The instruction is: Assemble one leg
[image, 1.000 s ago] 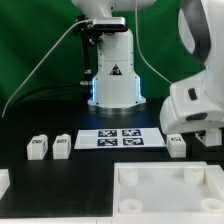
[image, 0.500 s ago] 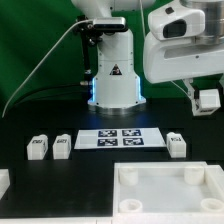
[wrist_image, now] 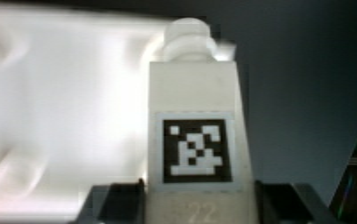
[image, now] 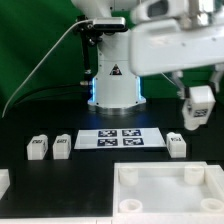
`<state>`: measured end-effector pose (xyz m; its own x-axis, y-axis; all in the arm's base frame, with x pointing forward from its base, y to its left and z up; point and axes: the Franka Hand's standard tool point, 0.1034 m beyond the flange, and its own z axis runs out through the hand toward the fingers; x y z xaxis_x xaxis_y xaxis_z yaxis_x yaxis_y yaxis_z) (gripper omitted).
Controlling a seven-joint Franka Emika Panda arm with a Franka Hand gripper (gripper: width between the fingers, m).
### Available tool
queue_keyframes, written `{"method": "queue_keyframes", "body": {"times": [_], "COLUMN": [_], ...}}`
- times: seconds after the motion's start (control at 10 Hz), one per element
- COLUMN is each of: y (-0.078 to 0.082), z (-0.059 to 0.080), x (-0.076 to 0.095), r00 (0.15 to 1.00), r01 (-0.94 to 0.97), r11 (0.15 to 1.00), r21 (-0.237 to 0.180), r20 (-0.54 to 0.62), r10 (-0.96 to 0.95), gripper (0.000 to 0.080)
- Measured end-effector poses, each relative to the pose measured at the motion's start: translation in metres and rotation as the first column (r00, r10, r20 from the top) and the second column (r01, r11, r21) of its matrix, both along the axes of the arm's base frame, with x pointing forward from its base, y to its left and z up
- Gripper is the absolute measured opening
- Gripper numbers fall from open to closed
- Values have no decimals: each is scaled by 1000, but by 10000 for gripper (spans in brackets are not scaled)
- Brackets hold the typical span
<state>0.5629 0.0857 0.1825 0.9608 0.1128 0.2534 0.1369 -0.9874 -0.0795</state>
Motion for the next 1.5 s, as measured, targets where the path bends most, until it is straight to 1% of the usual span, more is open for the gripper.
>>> {"method": "queue_keyframes", "body": {"times": [0.1, 0.2, 0.3, 0.4, 0.5, 0.8, 0.9, 1.0, 1.1, 1.2, 1.3, 1.5], "y": [-4, 3, 0, -4, -4, -2, 7, 12, 12, 13, 15, 16], "z": [14, 24, 24, 20, 18, 15, 6, -5, -19, -34, -52, -65], "x": [20, 37, 38, 33, 33, 33, 37, 47, 57, 57, 54, 52], "r00": [995, 984, 952, 926, 917, 921, 907, 902, 894, 903, 914, 926], "r01": [32, 37, 37, 46, 49, 46, 36, 35, 43, 47, 54, 54], "r11": [999, 999, 999, 999, 999, 999, 999, 999, 998, 998, 997, 997], "r21": [9, 19, 20, 20, 21, 21, 29, 38, 45, 47, 51, 49], "r20": [89, 174, 305, 375, 395, 387, 418, 430, 444, 425, 399, 371], "r10": [-33, -40, -41, -50, -53, -51, -45, -48, -59, -63, -70, -68], "gripper": [294, 294, 294, 294, 294, 294, 294, 294, 294, 294, 294, 294]}}
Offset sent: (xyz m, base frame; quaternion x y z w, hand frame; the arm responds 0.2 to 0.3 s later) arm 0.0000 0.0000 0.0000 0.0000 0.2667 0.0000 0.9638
